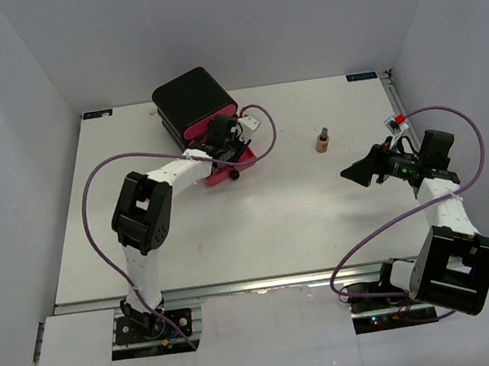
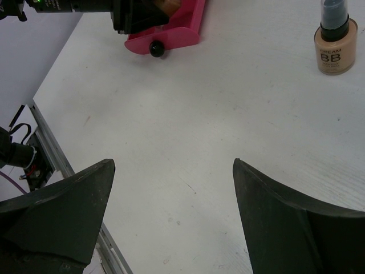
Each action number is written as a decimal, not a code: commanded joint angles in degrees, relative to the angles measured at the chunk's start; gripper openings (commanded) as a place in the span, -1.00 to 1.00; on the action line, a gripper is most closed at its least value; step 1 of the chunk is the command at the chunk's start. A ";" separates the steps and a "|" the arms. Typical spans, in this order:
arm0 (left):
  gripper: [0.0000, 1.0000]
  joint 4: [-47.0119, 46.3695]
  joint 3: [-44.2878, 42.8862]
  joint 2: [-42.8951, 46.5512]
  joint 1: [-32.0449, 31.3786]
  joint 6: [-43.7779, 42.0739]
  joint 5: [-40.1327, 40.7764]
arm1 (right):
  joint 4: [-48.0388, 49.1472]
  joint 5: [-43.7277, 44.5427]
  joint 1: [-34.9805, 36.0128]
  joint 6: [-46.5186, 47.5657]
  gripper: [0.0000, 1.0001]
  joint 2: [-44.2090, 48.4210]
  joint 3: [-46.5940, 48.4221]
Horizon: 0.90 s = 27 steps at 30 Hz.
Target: Organize the makeup
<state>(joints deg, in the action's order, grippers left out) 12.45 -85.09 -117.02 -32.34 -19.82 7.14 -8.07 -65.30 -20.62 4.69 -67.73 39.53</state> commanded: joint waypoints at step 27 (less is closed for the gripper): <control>-0.82 -0.91 -5.50 -1.72 0.44 36.37 12.58 | -0.10 -0.91 -0.74 0.26 0.81 -0.03 1.25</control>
<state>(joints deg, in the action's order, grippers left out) 13.31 -88.31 -120.77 -32.76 11.65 15.76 -8.05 -65.28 -20.99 4.69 -67.88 39.53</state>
